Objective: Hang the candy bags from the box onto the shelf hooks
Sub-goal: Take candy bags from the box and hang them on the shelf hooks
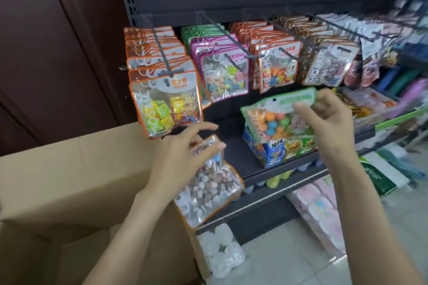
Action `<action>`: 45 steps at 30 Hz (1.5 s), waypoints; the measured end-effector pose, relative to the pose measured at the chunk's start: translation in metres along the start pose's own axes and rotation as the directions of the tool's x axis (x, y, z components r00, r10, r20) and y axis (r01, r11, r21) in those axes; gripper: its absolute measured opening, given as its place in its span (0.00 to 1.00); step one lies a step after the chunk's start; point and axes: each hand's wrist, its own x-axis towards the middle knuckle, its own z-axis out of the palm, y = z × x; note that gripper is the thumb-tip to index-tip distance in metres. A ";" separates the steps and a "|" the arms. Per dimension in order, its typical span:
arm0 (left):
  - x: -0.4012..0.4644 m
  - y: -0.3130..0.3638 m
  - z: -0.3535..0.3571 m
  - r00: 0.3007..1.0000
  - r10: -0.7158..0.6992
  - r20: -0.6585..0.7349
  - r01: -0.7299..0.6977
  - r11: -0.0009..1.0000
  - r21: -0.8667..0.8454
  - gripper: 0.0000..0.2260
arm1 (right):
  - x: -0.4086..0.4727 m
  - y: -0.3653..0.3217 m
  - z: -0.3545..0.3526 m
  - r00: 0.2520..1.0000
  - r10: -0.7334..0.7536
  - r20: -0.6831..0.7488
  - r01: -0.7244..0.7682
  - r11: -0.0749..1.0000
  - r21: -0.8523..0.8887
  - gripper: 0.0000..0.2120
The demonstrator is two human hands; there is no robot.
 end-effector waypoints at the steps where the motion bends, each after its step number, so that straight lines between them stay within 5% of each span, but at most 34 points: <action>1: 0.007 0.001 0.001 0.997 0.072 -0.014 -0.070 0.992 0.104 0.16 | 0.007 -0.001 0.003 0.999 -0.017 -0.028 0.016 0.999 -0.040 0.05; 5: 0.028 0.010 0.014 0.972 0.235 -0.013 -0.227 0.953 0.201 0.16 | 0.035 -0.003 0.027 0.995 -0.077 -0.061 0.070 0.991 -0.110 0.07; 11: 0.048 0.009 0.030 0.988 0.107 -0.110 -0.105 0.994 0.027 0.11 | 0.062 0.014 0.055 0.987 -0.161 -0.026 0.157 0.980 -0.123 0.15; 16: 0.059 0.007 0.037 0.973 0.069 -0.219 -0.052 0.995 0.083 0.11 | 0.070 0.026 0.061 0.989 -0.148 -0.028 0.146 0.986 -0.079 0.13; 29: 0.073 0.001 0.055 0.973 0.000 -0.232 0.003 1.000 0.009 0.07 | 0.093 0.040 0.069 0.942 -0.334 0.013 0.332 0.930 -0.160 0.12; 33: 0.070 0.002 0.055 0.974 0.029 -0.227 0.015 0.982 0.188 0.08 | 0.121 0.060 0.092 0.934 -0.358 0.007 0.338 0.875 -0.347 0.07; 38: 0.067 0.003 0.053 0.979 -0.040 -0.198 0.034 0.999 -0.032 0.05 | 0.123 0.066 0.098 0.874 -0.479 0.086 0.424 0.663 -0.617 0.08; 40: 0.068 0.006 0.052 0.975 -0.078 -0.209 0.050 0.990 -0.134 0.03 | 0.104 0.062 0.085 0.894 -0.441 0.081 0.399 0.700 -0.592 0.09; 45: 0.065 0.017 0.063 0.960 -0.177 -0.218 0.087 0.925 -0.370 0.02 | 0.023 0.035 0.026 0.985 -0.035 0.168 0.070 0.976 -0.208 0.13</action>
